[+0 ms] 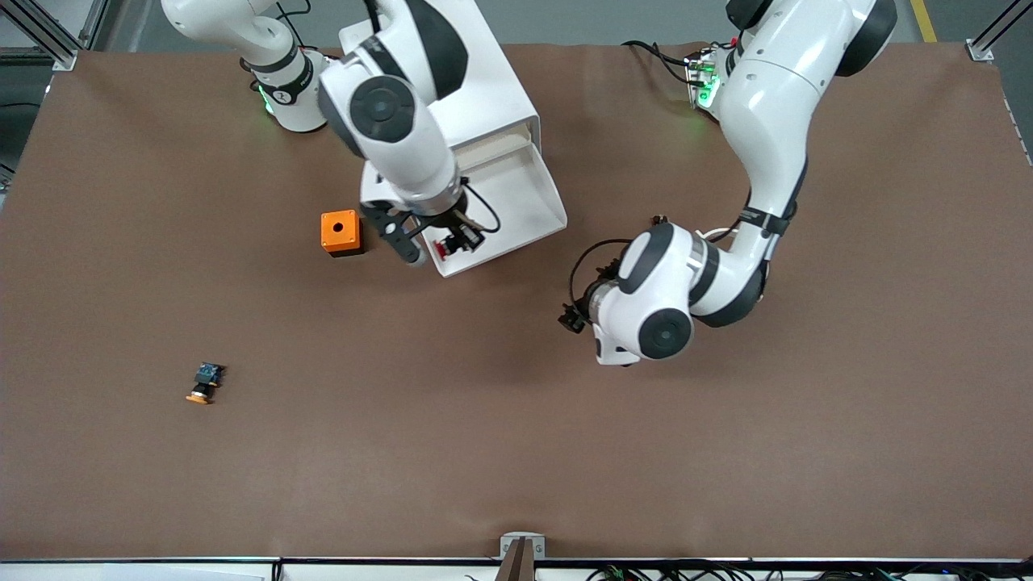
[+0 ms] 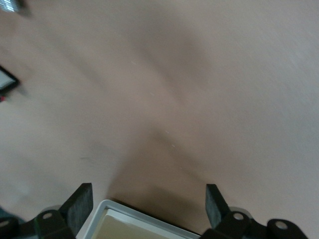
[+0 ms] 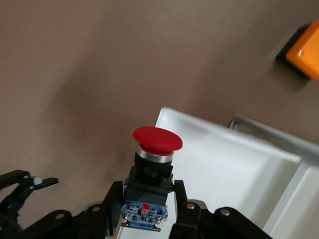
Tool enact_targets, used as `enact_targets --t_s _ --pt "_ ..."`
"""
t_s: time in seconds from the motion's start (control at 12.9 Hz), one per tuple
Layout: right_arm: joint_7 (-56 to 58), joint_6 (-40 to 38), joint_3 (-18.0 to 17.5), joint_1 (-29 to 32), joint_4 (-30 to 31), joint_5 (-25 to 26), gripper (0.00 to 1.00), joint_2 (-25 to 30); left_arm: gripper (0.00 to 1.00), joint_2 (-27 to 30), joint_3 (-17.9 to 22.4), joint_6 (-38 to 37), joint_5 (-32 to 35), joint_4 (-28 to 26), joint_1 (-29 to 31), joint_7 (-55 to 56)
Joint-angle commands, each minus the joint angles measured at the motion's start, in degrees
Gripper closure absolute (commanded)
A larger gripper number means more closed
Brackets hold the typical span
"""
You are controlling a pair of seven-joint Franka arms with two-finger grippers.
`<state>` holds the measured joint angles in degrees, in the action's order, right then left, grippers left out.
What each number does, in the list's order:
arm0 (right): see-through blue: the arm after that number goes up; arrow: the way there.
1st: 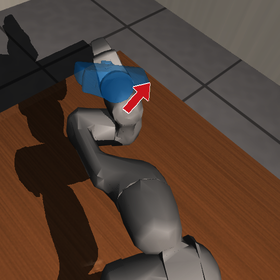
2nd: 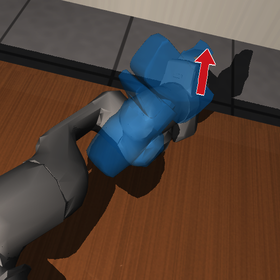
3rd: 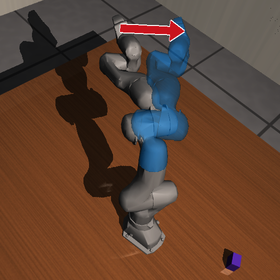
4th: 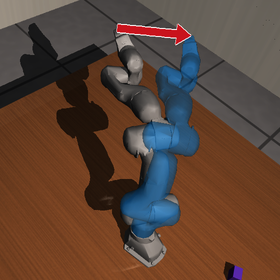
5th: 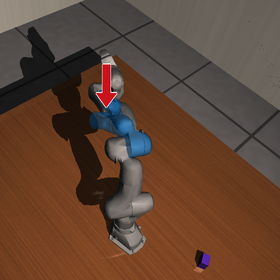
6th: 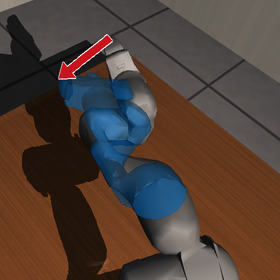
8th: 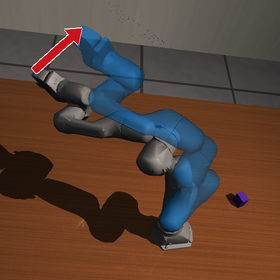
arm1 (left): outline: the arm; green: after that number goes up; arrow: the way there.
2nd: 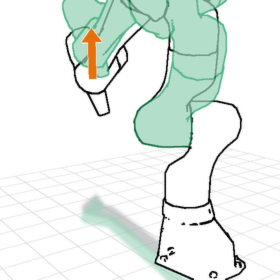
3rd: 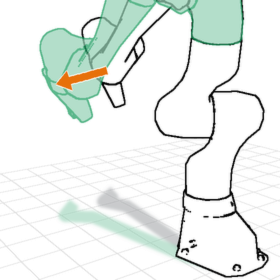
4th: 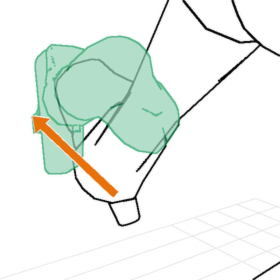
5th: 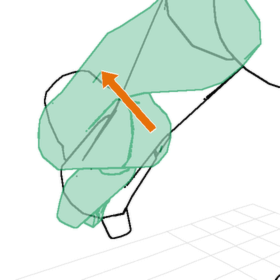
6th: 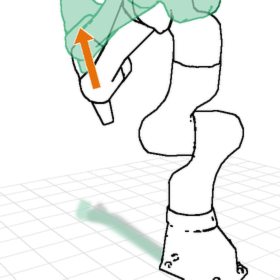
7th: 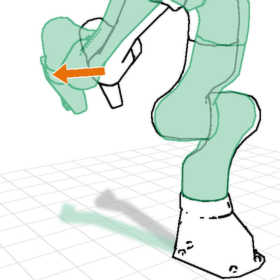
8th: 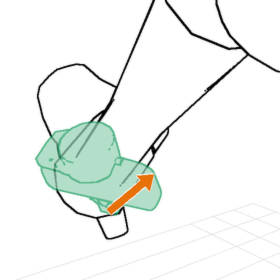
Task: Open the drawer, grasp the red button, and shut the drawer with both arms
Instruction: 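Carry the red button away while the left gripper pushes the drawer shut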
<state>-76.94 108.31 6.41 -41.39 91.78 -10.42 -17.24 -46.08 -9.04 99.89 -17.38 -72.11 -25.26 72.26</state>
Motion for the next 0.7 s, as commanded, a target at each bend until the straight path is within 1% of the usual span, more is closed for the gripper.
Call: enact_targets --t_s 0.0,0.15,0.46,0.62 --pt "11.42 -3.62 -0.88 7.44 -4.06 -0.21 0.98 -0.25 0.01 1.16 -0.18 2.76 1.38 -0.92 -2.76 -3.62" --pt "21.08 -3.63 -0.88 11.84 -4.33 -0.22 0.98 -0.25 0.01 3.26 -0.8 2.85 4.1 -1.71 -6.27 -3.45" --pt "43.57 -5.03 -0.7 20.54 -4.07 0.39 0.98 -0.52 0.01 7.22 -0.89 2.77 4.28 -5.22 -11.29 -2.65" --pt "53.16 -4.77 -0.7 24.93 -3.89 0.57 0.98 -0.87 0.0 7.76 -0.89 2.68 4.2 -6.63 -13.57 -1.52"
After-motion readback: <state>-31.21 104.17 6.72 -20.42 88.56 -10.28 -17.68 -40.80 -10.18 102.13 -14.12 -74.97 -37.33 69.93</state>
